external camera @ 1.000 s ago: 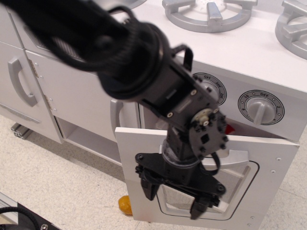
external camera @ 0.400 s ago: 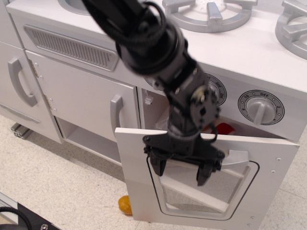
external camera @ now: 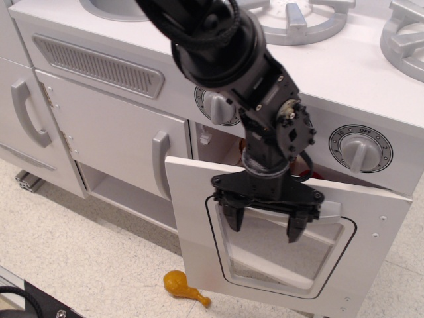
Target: Close oven
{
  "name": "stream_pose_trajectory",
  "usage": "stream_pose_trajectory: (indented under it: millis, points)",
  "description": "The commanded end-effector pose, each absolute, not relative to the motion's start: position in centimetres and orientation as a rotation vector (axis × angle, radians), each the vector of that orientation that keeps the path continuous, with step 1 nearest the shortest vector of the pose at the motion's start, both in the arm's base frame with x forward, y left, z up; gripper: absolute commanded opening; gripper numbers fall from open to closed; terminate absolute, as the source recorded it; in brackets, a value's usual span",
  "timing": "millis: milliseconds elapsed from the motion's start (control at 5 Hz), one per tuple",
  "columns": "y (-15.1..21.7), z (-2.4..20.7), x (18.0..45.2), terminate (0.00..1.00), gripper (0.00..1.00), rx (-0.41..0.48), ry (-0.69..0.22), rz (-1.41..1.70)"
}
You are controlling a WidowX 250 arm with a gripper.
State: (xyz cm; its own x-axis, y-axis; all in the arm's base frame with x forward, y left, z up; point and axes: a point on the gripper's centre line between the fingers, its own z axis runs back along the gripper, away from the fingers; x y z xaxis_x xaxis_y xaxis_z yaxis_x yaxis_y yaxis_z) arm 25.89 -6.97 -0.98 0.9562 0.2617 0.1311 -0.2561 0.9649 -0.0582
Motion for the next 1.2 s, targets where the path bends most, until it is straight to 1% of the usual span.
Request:
stream_pose_trajectory:
  millis: [0,200,400,600,800,1000]
  points:
    - [-6.7,0.3,28.5,0.0,1.0,-0.08,-0.201,0.285]
    - [-6.6,0.4,29.0,0.0,1.0,-0.075,-0.23,0.284]
    - [-6.3,0.7,29.8,0.0,1.0,-0.078,-0.24,0.308]
    - [-6.4,0.7,29.5,0.0,1.0,-0.064,-0.255,0.293]
    - [-5.7,0.4,30.3,0.0,1.0,-0.051,-0.285,0.306]
    - [-5.4,0.9,30.3,0.0,1.0,-0.055,-0.283,0.314]
